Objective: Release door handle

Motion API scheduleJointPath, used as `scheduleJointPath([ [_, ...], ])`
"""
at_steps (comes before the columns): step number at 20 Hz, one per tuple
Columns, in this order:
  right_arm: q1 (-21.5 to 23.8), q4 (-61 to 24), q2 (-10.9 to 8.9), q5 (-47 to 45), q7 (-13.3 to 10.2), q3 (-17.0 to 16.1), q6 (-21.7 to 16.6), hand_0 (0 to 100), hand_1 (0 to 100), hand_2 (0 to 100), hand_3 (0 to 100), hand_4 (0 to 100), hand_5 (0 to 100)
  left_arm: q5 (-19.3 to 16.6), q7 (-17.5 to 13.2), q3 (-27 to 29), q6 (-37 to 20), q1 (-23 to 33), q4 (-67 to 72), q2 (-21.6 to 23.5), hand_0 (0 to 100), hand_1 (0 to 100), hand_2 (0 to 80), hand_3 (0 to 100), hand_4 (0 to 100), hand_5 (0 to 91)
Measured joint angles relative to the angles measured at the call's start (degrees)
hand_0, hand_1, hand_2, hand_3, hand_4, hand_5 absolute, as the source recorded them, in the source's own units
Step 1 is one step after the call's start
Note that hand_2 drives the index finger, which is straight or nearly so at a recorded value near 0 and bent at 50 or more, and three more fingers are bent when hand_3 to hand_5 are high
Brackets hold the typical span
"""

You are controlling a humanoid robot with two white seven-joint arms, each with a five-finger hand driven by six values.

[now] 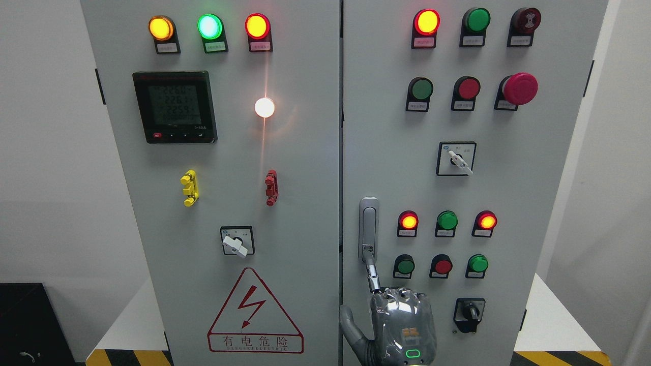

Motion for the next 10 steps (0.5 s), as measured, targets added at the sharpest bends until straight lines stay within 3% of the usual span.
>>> scheduleJointPath([
  [10,0.2,0.1,0.03,0.0,0.0,0.1,0.5,45,25,2,100,100,100,0.0,0.0,0.0,0.0,0.0,0.0,0.0,12,56,0.0,0,0,0.0],
])
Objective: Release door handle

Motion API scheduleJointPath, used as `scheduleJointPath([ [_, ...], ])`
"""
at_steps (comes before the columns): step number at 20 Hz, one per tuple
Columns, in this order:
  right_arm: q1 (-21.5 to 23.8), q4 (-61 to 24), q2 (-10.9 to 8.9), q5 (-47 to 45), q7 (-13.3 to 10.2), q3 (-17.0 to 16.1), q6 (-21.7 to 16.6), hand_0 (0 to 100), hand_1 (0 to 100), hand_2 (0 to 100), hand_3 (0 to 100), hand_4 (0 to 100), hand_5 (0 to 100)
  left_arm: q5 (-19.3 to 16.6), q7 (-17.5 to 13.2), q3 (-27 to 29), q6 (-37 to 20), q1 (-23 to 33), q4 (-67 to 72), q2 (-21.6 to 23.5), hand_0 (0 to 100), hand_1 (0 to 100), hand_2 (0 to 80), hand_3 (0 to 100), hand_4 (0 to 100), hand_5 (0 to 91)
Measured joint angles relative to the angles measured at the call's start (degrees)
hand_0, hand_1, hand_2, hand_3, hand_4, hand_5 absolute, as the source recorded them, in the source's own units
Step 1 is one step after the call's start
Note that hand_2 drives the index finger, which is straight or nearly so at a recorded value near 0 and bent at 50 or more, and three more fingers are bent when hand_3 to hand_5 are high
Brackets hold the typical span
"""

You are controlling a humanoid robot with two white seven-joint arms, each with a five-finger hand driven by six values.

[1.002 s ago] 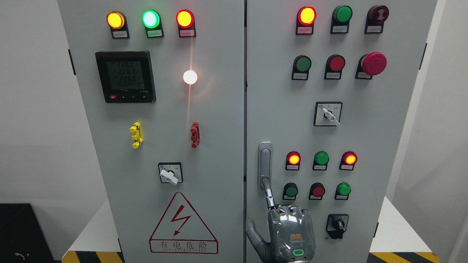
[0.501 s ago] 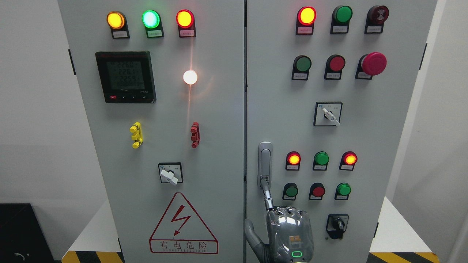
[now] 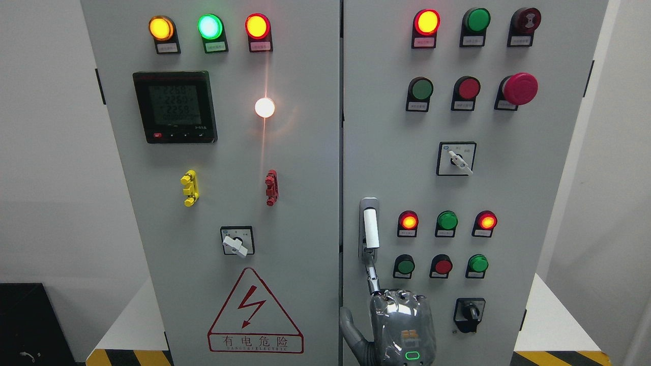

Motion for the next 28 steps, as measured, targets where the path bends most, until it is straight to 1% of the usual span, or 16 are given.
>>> scheduleJointPath([
  [10,0.4,0.1,0.01,0.0,0.3,0.0,0.2,45,25,2,100,100,100,0.0,0.0,0.0,0.0,0.0,0.0,0.0,12,56,0.0,0,0,0.0],
  [28,0.9,0.0,0.02,0.0,-0.1,0.1,0.2,45,25,3,100,100,100,0.0,0.0,0.0,0.0,0.0,0.0,0.0,12,56,0.0,0,0,0.0],
])
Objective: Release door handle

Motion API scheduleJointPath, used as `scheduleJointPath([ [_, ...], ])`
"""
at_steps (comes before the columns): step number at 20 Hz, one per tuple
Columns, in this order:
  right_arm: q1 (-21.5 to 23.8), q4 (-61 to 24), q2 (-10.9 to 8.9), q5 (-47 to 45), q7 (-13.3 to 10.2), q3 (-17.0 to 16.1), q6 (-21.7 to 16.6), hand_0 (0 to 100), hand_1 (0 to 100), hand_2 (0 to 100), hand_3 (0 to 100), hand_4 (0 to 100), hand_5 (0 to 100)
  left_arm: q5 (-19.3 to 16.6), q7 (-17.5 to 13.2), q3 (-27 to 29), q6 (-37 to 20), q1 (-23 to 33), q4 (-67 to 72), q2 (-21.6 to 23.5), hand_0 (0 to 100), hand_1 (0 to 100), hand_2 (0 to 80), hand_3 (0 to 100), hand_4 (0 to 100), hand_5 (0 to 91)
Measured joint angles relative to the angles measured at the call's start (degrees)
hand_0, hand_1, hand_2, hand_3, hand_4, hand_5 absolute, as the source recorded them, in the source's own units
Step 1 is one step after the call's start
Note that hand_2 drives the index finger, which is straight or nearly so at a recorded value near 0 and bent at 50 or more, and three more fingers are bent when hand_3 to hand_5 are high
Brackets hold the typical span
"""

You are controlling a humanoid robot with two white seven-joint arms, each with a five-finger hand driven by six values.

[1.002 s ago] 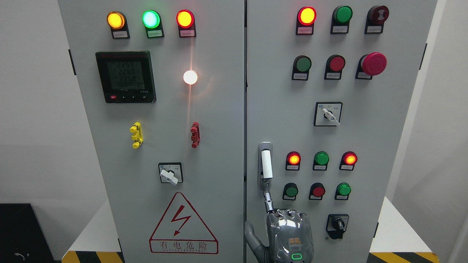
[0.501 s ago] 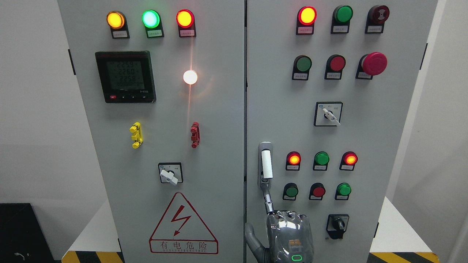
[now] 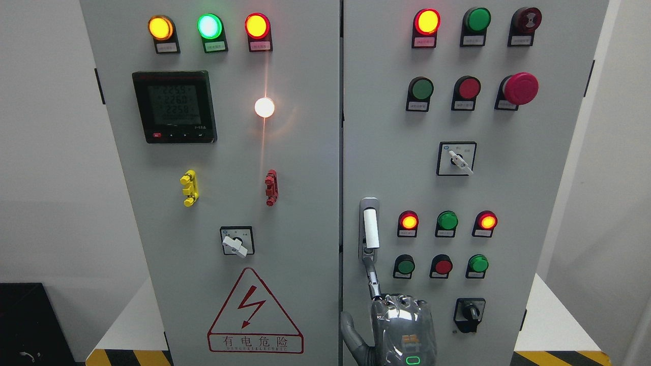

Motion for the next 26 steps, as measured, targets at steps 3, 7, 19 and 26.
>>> scheduleJointPath([
  [3,0.0,-0.1,0.00,0.0,0.0,0.0,0.0,45,25,2,100,100,100,0.0,0.0,0.0,0.0,0.0,0.0,0.0,12,56,0.0,0,0,0.0],
  [7,0.0,-0.2,0.00,0.0,0.0,0.0,0.0,45,25,2,100,100,100,0.0,0.0,0.0,0.0,0.0,0.0,0.0,12,56,0.0,0,0,0.0],
  [19,0.0,-1.0,0.00,0.0,-0.1,0.1,0.0,45,25,3,100,100,100,0.0,0.0,0.0,0.0,0.0,0.0,0.0,12,56,0.0,0,0,0.0],
  [26,0.0,-1.5,0.00,0.0,-0.1,0.1,-0.1,44,25,3,100,100,100,0.0,0.0,0.0,0.0,0.0,0.0,0.0,12,56,0.0,0,0,0.0],
])
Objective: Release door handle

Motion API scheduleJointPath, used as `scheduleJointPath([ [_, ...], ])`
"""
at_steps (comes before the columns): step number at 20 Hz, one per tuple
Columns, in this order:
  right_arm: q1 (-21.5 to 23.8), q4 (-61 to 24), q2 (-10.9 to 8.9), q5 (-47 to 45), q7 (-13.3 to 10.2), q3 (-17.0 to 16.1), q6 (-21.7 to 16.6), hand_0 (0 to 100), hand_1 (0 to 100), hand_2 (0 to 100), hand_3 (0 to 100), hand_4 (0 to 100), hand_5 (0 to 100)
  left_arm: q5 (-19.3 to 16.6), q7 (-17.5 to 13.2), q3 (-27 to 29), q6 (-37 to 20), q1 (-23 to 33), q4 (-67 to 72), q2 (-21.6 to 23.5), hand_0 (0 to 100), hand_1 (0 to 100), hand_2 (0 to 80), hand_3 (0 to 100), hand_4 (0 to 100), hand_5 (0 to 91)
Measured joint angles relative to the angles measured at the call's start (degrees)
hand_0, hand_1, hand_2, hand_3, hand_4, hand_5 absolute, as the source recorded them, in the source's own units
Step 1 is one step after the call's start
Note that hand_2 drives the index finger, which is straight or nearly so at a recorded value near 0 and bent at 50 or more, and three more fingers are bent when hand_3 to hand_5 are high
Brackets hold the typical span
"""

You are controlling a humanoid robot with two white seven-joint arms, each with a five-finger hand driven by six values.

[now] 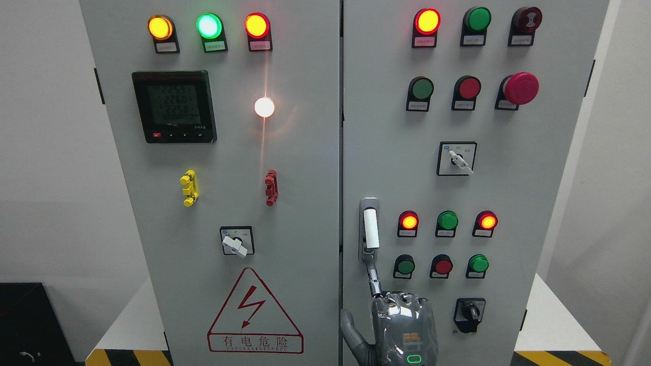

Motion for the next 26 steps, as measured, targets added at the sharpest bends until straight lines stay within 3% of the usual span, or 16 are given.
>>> scheduleJointPath([
  [7,0.7,-0.8,0.00,-0.1,-0.1,0.1,-0.2,46,27,11,100,100,100,0.0,0.0,0.0,0.0,0.0,0.0,0.0,12,56,0.0,0,0,0.0],
  [18,3.2,-3.4,-0.02,-0.3,-0.3,0.1,-0.7,50,30,43,100,98,100,0.0,0.0,0.0,0.0,0.0,0.0,0.0,12,56,0.0,0,0,0.0],
  [22,4.6,-4.7,-0.07,-0.3,-0.1,0.1,-1.9,53,30,52,94,93,99,0.0,0.0,0.0,0.0,0.0,0.0,0.0,12,56,0.0,0,0,0.0],
  [25,5.7,-5.8,-0.10,-0.3,0.0,0.1,-2.5,56,28,57,85,86,90,0.0,0.0,0.0,0.0,0.0,0.0,0.0,12,56,0.0,0,0,0.0],
  [26,6.1,-6.1,-0.10,-0.3,0.0,0.1,-2.7,56,27,58,78,81,86,0.0,0.0,0.0,0.0,0.0,0.0,0.0,12,56,0.0,0,0,0.0],
])
